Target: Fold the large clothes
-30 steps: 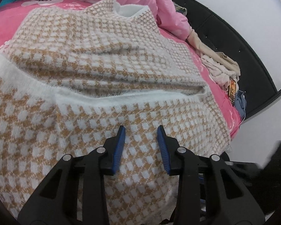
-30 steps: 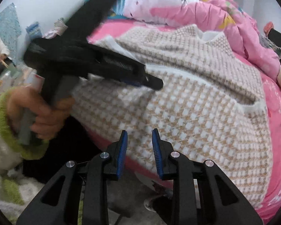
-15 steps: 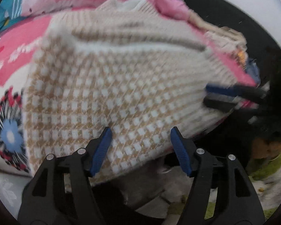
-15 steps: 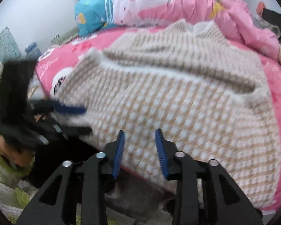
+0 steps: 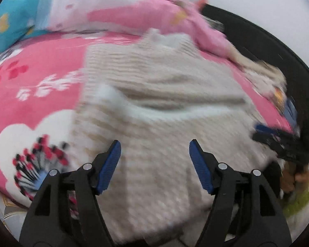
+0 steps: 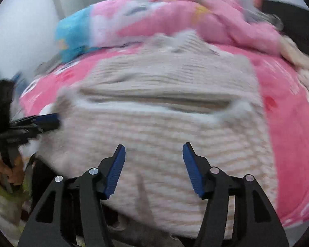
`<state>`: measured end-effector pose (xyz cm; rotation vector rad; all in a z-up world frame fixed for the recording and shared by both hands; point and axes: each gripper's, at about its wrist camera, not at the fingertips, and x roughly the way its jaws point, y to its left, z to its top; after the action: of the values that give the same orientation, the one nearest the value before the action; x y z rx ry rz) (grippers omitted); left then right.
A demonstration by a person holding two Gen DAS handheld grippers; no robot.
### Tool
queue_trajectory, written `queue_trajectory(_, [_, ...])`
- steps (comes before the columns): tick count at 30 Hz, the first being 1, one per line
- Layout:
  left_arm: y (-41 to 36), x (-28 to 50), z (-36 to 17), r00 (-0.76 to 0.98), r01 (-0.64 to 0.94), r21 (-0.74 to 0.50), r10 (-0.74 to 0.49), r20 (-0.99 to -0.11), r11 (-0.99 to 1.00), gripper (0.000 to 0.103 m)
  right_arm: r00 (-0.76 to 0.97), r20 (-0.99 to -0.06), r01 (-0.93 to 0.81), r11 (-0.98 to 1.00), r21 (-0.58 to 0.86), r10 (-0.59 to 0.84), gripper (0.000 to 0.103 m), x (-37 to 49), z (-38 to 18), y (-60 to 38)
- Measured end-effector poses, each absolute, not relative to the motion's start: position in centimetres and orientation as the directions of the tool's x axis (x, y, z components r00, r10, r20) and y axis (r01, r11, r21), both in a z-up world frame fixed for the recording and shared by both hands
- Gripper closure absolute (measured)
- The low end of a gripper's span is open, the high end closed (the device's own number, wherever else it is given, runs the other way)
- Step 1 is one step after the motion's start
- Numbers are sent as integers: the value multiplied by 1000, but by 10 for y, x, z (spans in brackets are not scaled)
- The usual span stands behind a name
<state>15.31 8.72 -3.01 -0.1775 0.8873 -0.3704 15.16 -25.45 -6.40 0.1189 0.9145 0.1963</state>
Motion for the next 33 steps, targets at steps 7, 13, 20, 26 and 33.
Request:
queue_trajectory(7, [108, 169, -32, 580, 194, -389, -425, -695, 901, 41, 620, -726, -65, 942, 330, 297, 46, 150, -56, -293])
queue_trajectory(13, [106, 189, -40, 572, 150, -338, -360, -737, 929, 37, 598, -767, 63, 940, 336, 234, 45, 168, -83, -328])
queue_trajectory(20, [100, 186, -34, 586, 132, -324, -338, -736, 937, 36, 608, -770, 46, 960, 276, 192, 44, 157, -71, -315])
queue_trajectory(26, [112, 168, -7, 644, 119, -349, -339, -686, 930, 32, 649, -722, 45, 934, 354, 242, 26, 145, -52, -322])
queue_trajectory(33, [114, 154, 15, 679, 123, -353, -338, -652, 927, 29, 643, -717, 10, 933, 359, 269, 26, 149, -43, -308])
